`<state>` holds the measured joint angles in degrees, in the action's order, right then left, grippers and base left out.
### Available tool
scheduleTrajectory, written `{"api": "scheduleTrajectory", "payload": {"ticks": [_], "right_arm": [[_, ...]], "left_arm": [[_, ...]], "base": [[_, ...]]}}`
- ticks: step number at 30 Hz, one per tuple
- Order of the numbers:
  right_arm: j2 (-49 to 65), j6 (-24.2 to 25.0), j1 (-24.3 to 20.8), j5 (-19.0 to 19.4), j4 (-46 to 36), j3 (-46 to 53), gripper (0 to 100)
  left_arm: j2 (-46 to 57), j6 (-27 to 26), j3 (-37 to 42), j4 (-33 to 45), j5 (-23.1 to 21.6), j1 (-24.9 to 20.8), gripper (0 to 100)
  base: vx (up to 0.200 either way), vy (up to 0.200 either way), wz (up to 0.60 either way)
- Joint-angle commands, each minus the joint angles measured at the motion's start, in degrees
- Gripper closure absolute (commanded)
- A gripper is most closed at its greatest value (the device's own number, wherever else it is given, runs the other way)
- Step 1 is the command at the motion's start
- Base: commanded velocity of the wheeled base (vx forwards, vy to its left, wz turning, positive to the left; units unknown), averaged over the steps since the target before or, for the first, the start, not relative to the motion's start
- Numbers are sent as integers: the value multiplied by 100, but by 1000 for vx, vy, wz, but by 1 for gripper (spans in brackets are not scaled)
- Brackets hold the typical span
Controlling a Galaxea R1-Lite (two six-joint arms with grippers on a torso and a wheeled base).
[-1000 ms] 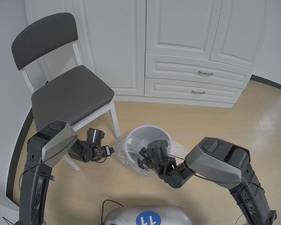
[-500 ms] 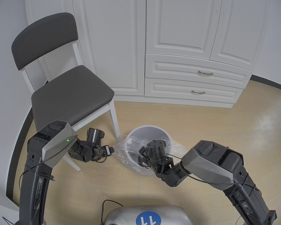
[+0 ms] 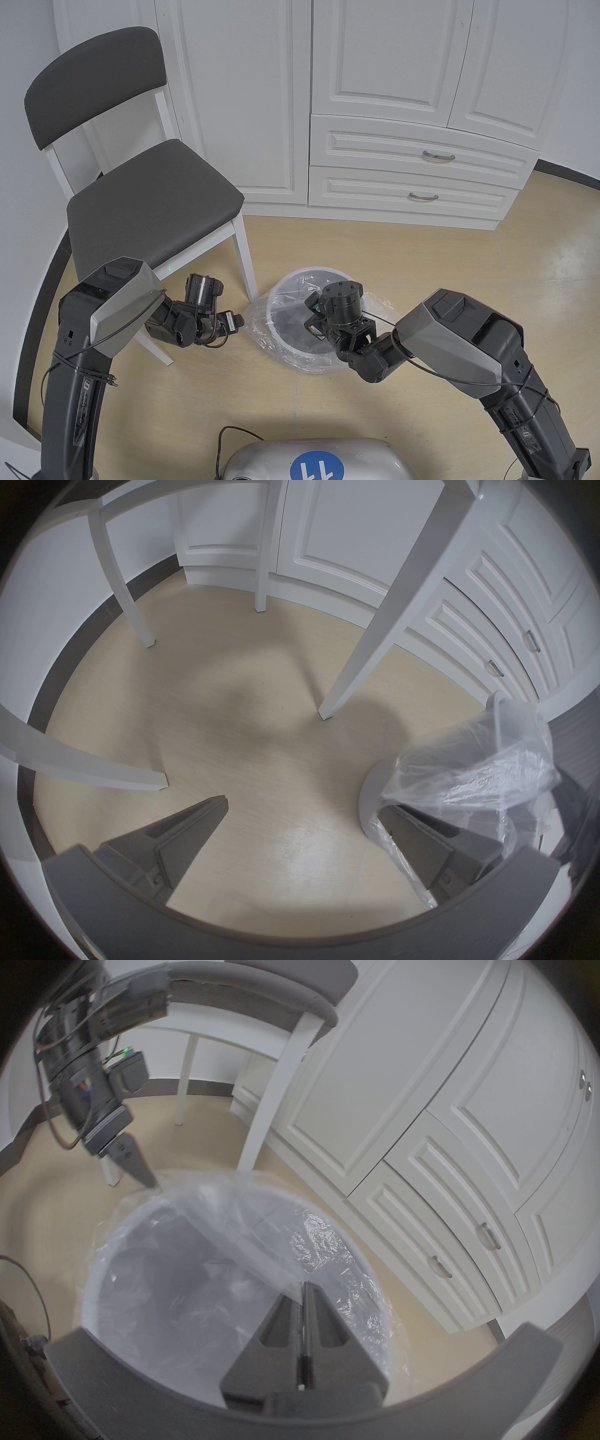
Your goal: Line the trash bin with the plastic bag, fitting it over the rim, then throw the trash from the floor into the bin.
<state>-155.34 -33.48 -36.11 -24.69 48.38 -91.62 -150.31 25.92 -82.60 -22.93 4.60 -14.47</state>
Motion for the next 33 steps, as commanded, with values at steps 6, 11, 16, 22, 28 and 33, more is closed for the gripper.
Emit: {"api": "scheduleTrajectory", "payload": {"ticks": [6,11,16,22,28,33], "right_arm": [[-470,-10,306,-177,-180,-1648,100],[-971,-1,394,-230,-347,-2297,100],[-1042,34,447,-230,-356,-2297,100],[-989,60,579,-203,-312,-2297,100],[-752,157,781,-177,-312,-2297,100],[-479,157,886,-36,-453,-2297,100]], "left_arm": [[301,10,640,-862,-433,-12,0],[626,36,1475,-2339,-961,-38,0],[1012,27,1897,-2901,-1180,-170,0],[1716,54,2495,-3016,-1778,-311,0],[1962,54,2899,-3604,-2015,-346,0],[1979,27,3013,-3719,-2006,-469,0]], "base": [[0,0,0],[0,0,0],[0,0,0],[0,0,0],[0,0,0],[0,0,0]]}}
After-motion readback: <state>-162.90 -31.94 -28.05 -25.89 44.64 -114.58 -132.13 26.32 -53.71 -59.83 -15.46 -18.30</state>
